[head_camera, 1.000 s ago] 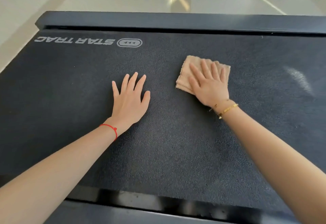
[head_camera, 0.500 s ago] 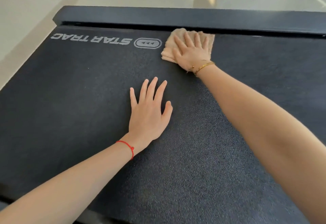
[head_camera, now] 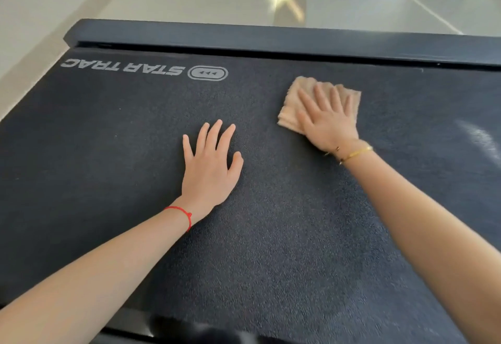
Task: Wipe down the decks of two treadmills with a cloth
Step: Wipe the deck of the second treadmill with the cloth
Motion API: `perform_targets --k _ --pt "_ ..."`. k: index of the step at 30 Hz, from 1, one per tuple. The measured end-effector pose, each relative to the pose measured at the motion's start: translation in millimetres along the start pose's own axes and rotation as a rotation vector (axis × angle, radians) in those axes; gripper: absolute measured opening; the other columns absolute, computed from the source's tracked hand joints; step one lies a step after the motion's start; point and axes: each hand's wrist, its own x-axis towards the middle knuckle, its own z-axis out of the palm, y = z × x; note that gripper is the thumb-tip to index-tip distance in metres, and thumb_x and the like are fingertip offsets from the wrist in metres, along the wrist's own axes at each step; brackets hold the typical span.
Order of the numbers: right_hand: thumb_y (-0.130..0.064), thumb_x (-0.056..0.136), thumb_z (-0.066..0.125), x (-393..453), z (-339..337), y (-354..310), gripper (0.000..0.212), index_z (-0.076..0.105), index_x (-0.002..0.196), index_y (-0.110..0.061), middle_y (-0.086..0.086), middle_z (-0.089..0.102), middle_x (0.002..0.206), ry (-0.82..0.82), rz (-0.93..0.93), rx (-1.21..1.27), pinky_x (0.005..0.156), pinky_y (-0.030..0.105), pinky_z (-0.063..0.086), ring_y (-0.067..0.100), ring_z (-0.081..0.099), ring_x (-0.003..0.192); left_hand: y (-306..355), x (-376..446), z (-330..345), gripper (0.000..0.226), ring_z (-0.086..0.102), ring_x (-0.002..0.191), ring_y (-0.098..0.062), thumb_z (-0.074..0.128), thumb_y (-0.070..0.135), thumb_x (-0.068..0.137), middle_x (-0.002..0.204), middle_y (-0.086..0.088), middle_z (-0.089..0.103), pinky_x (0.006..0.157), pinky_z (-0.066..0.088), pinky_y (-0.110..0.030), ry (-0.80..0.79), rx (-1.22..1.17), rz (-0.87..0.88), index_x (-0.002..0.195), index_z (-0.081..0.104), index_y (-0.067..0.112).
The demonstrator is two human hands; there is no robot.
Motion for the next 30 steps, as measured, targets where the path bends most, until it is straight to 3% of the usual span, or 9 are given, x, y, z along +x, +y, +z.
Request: perform_targets --k 7,9,14,16,22,30 --pt "-0.058 0.101 0.01 -115 13 -20 0.057 0.006 0.156 -0.046 -0.007 0.003 0.167 0.002 -0.322 0.006 0.121 0.05 -0.009 0.027 -0.003 0.153 1 -2 -3 0.057 0.007 0.153 -0.021 0.033 0.041 0.101 0.164 0.0 0.017 0.121 0.002 -0.058 0.011 -0.041 -0.002 0.156 0.024 0.027" --pt "-0.058 0.101 0.01 -120 11 -1 0.056 0.006 0.155 -0.047 -0.008 0.001 0.167 0.001 -0.273 0.013 0.121 0.047 -0.01 0.025 -0.005 0.153 2 -2 -4 0.057 0.008 0.153 -0.022 0.034 0.041 0.102 0.164 -0.001 0.018 0.121 0.002 -0.059 0.007 -0.048 0.001 0.156 0.025 0.026" --pt "-0.054 0.102 0.014 -98 6 15 0.056 0.01 0.157 -0.042 -0.003 0.001 0.167 0.019 0.071 -0.013 0.12 0.051 -0.009 0.029 -0.007 0.152 6 -8 -8 0.055 0.011 0.152 -0.024 0.036 0.039 0.103 0.163 -0.004 0.022 0.121 0.005 -0.059 0.019 -0.054 -0.002 0.155 0.029 0.022" --pt "-0.053 0.102 0.014 -105 7 3 0.056 0.008 0.157 -0.041 -0.002 0.0 0.167 0.021 0.083 -0.017 0.12 0.053 -0.01 0.03 -0.008 0.152 6 -11 -9 0.054 0.013 0.152 -0.023 0.036 0.038 0.103 0.163 -0.005 0.023 0.121 0.007 -0.058 0.02 -0.055 -0.002 0.154 0.03 0.021" --pt "-0.055 0.102 0.015 -182 14 -38 0.056 0.008 0.157 -0.043 -0.002 0.004 0.167 -0.005 -0.194 -0.03 0.121 0.054 -0.007 0.033 -0.003 0.153 3 -31 -8 0.052 0.012 0.152 -0.023 0.036 0.034 0.104 0.163 -0.005 0.022 0.121 0.006 -0.058 0.019 -0.074 -0.01 0.154 0.03 0.021" --pt "-0.055 0.103 0.017 -264 25 -53 0.055 0.012 0.156 -0.042 -0.007 0.007 0.166 -0.02 -0.4 -0.02 0.123 0.051 0.0 0.026 -0.003 0.154 3 -65 -6 0.052 0.011 0.152 -0.024 0.034 0.031 0.104 0.163 -0.004 0.021 0.122 0.005 -0.057 0.035 -0.085 0.006 0.154 0.029 0.021"
